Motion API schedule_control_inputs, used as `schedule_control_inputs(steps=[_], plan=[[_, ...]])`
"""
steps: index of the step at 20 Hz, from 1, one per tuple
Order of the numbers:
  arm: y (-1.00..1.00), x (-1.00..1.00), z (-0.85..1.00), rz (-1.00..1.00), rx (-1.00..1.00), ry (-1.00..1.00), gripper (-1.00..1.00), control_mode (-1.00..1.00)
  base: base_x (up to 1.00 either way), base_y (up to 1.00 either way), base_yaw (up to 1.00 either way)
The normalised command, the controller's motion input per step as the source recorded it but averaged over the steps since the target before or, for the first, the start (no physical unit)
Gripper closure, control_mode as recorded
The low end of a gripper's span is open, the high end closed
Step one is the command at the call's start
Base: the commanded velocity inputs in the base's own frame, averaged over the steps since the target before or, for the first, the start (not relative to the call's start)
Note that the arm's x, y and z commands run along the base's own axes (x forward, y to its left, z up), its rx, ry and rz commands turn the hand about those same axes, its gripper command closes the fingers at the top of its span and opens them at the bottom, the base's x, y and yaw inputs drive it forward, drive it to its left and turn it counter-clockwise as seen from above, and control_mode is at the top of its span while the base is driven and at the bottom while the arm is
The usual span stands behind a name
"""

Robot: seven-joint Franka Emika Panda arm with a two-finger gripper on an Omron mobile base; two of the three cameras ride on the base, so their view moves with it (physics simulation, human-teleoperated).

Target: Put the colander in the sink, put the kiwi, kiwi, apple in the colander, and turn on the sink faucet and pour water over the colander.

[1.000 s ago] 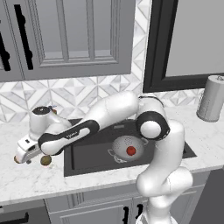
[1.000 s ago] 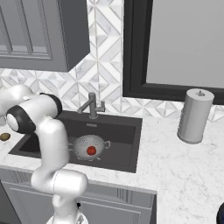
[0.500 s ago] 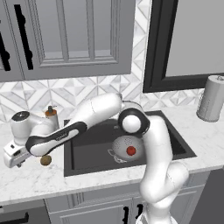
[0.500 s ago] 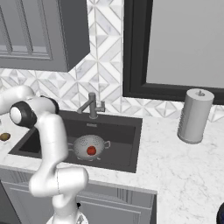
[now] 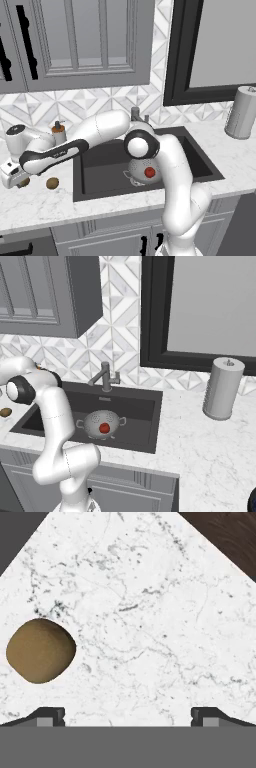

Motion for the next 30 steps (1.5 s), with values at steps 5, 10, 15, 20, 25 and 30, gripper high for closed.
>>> schedule_control_inputs(steps=[5, 10, 15, 20, 25, 30], plan=[[0.0, 0.3, -0.31, 0.0, 0.0, 0.04, -1.0, -1.0, 0.0, 0.0, 0.0], [0.17, 0.28, -0.24, 0.0, 0.0, 0.01, -1.0, -1.0, 0.0, 0.0, 0.0], [0.36, 0.18, -0.19, 0.0, 0.0, 0.0, -1.0, -1.0, 0.0, 0.0, 0.0], [0.16, 0.31, -0.21, 0.0, 0.0, 0.0, -1.0, -1.0, 0.0, 0.0, 0.0], [0.12, 0.3, -0.25, 0.0, -0.01, 0.0, -1.0, -1.0, 0.0, 0.0, 0.0], [0.16, 0.02, -0.2, -0.02, -0.01, 0.0, 1.0, -1.0, 0.0, 0.0, 0.0]])
